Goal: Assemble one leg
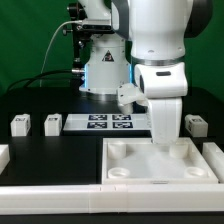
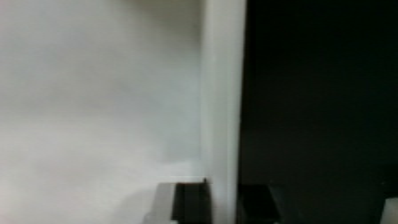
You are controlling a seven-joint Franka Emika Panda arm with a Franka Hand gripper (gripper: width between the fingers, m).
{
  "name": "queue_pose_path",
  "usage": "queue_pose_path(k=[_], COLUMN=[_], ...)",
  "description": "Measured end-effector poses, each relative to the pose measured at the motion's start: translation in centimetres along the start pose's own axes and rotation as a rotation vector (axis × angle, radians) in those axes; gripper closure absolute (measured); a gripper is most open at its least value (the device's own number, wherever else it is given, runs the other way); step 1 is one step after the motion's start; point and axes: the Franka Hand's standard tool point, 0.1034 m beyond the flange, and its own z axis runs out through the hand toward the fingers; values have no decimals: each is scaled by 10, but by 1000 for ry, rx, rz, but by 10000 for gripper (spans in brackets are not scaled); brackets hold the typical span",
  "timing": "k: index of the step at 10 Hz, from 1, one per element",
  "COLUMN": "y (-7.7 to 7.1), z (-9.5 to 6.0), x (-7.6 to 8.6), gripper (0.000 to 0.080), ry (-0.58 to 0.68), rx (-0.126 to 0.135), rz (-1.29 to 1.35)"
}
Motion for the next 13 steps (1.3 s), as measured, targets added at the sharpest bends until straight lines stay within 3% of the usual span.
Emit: queue_pose_path(k=[3, 6, 7, 8, 9, 10, 11, 12, 13], y=[2, 2, 1, 1, 1, 1, 1, 0, -6], z=[0, 0, 1, 1, 1, 1, 0, -4, -10], x=[9, 12, 11, 9, 7, 7, 6, 5, 3], gripper=[736, 736, 640, 640, 454, 454, 271, 181, 181], ry=[-4, -2, -3, -3, -2, -2, -3, -5, -10], rx=[39, 39, 40, 41, 41, 41, 39, 36, 26], rz=[8, 3, 5, 8, 11, 12, 15, 27, 66])
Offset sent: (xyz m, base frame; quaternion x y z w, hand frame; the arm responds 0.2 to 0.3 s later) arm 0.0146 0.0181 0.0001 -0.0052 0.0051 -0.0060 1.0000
